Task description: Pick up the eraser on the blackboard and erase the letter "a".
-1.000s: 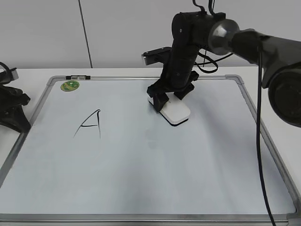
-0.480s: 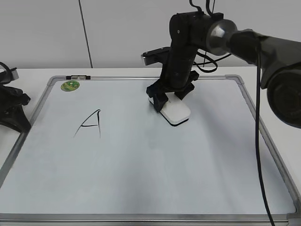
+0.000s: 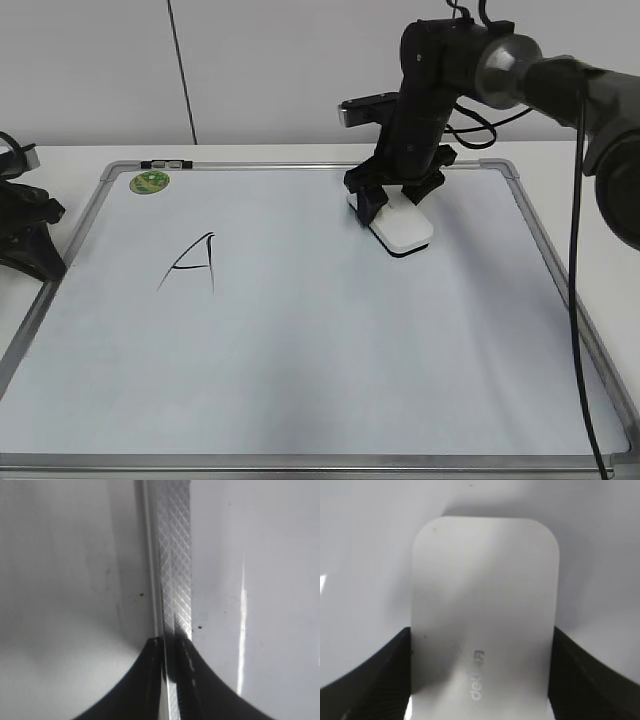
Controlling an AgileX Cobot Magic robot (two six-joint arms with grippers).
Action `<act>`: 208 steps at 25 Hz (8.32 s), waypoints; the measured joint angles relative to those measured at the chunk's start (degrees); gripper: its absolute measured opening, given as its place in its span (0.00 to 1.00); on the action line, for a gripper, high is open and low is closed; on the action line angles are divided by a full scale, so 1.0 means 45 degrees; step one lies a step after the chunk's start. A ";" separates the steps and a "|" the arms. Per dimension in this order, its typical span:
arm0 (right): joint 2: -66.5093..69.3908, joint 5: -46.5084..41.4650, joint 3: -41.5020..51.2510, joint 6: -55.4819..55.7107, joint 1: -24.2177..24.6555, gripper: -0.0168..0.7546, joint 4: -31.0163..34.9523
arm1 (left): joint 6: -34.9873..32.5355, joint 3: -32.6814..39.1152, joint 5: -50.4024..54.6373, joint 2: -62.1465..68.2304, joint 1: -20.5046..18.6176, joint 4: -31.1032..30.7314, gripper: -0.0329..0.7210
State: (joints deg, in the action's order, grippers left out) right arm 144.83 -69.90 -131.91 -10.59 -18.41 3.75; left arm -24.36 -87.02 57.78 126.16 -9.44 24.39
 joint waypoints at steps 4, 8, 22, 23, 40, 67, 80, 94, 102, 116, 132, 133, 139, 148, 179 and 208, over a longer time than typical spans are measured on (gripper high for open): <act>0.0000 0.0000 0.0000 0.0020 0.0468 0.72 0.0007 | 0.0000 0.0000 -0.0022 0.0000 0.0000 0.0000 0.11; 0.0000 0.0000 0.0000 0.0029 0.0924 0.72 0.0007 | 0.0000 0.0000 -0.0022 0.0000 0.0000 0.0000 0.11; -0.2761 -0.0204 0.0028 0.0115 0.1179 0.72 -0.1015 | 0.0000 0.0000 -0.0022 0.0000 0.0000 0.0000 0.11; -0.3155 -0.0204 0.0204 0.0171 0.1179 0.72 -0.1015 | 0.0000 0.0000 -0.0022 0.0000 0.0000 0.0000 0.11; -0.9389 0.0310 1.0100 0.1989 0.1768 0.72 -0.1587 | 0.0000 0.0000 -0.0025 0.0000 0.0000 0.0142 0.11; -0.6209 0.3984 1.0821 0.2200 0.3501 0.72 0.0372 | 0.0000 0.0000 -0.0047 0.0000 0.0000 0.0168 0.11; -0.5691 0.3236 1.0098 0.2194 0.3501 0.80 0.0372 | 0.0000 0.0000 -0.0047 0.0000 0.0000 0.0168 0.12; -0.5691 0.0097 0.6538 0.1723 0.3501 0.79 0.0040 | -0.0046 -0.0647 0.0076 0.0246 0.0000 -0.0009 0.50; -0.5834 0.0018 0.6342 0.1538 0.3501 0.79 0.0040 | 0.0494 -0.3695 0.2221 0.0295 0.0000 -0.0082 0.68; -0.9411 -0.0211 0.6342 0.1461 0.3501 0.79 0.0017 | 0.2131 -0.4445 0.2739 -0.3075 0.0730 -0.0838 0.68; -1.4558 -0.0430 0.8050 0.1435 0.3501 0.79 0.0092 | 0.2965 -0.1315 0.3109 -1.0118 0.2430 -0.2100 0.68; -1.4857 -0.0430 0.8396 0.1435 0.3501 0.79 0.0092 | 0.3052 -0.0779 0.3109 -1.0448 0.2456 -0.2100 0.68; -1.7239 -0.0439 1.1225 0.1435 0.3501 0.79 0.0092 | 0.3141 0.2437 0.3109 -1.3271 0.2456 -0.2310 0.68; -2.0847 -0.0489 1.4543 0.2035 0.3501 0.79 0.0673 | 0.3369 0.6667 0.3046 -1.7904 0.2456 -0.2237 0.67; -2.7204 0.1430 2.2927 0.1631 0.3232 0.78 -0.0730 | 0.3631 1.2812 0.1056 -2.2603 0.2456 -0.4386 0.62; -2.7286 0.1261 2.3107 0.1701 0.3232 0.78 -0.0729 | 0.3689 1.2812 0.1056 -2.3155 0.2456 -0.4414 0.60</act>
State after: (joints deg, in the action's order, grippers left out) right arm 22.05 -64.22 -27.93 -2.94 -3.87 0.47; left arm -7.76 -29.37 62.54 21.96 1.61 4.53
